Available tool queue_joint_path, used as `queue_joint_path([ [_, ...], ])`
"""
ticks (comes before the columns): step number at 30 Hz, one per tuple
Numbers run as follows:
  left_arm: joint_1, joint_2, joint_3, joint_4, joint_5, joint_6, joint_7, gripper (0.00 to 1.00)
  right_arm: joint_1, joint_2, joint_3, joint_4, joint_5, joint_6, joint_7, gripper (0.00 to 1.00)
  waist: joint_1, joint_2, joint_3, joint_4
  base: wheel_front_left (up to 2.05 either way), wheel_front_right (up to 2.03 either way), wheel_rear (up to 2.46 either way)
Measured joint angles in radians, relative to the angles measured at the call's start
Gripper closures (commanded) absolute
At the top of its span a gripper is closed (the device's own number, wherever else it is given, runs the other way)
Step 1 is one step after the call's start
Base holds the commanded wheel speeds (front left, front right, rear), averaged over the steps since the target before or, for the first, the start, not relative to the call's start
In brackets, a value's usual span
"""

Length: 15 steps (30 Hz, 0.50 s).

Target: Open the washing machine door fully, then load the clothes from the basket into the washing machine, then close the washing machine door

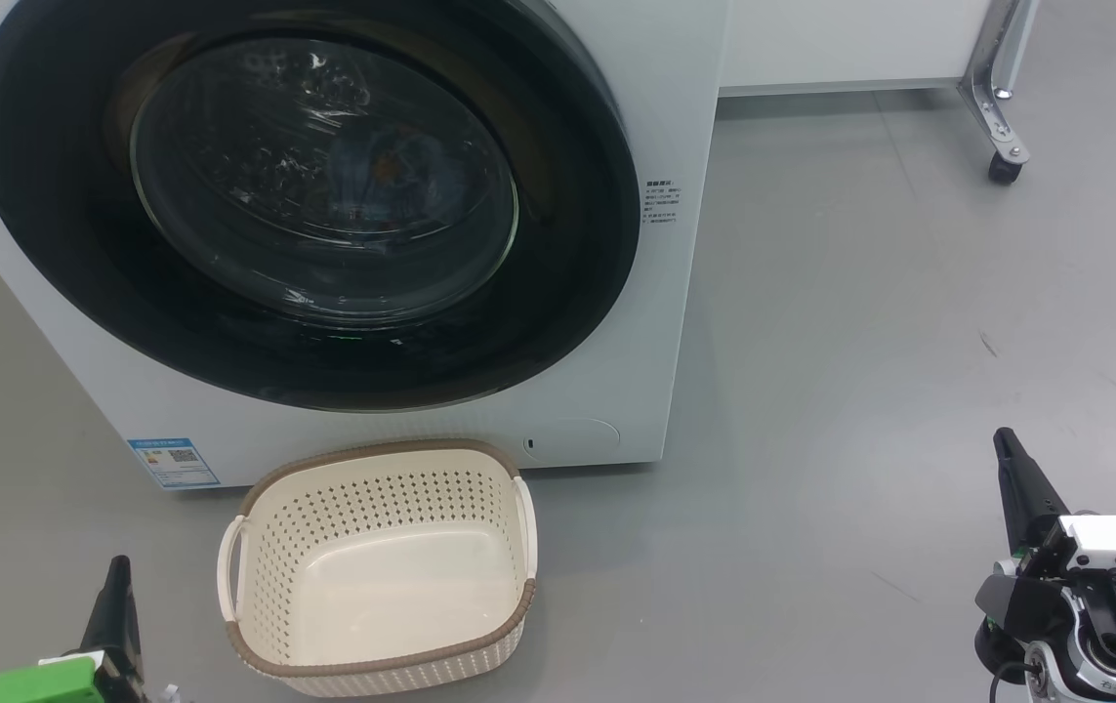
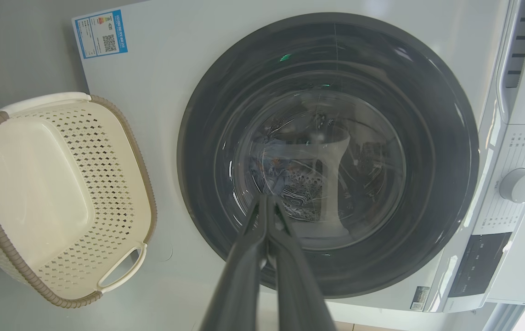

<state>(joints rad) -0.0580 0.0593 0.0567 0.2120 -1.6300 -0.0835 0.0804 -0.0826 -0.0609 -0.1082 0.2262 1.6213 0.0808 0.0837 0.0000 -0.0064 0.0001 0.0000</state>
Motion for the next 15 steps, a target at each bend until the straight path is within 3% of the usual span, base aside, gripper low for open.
queue_joint_path([
  [15,0.0,0.0,0.0,0.0,0.0,0.0,0.0,1.0,0.0,0.0,0.0,0.0,0.0,0.0,0.0,1.0,0.0,0.0,0.0,0.0,0.0,0.0,0.0],
])
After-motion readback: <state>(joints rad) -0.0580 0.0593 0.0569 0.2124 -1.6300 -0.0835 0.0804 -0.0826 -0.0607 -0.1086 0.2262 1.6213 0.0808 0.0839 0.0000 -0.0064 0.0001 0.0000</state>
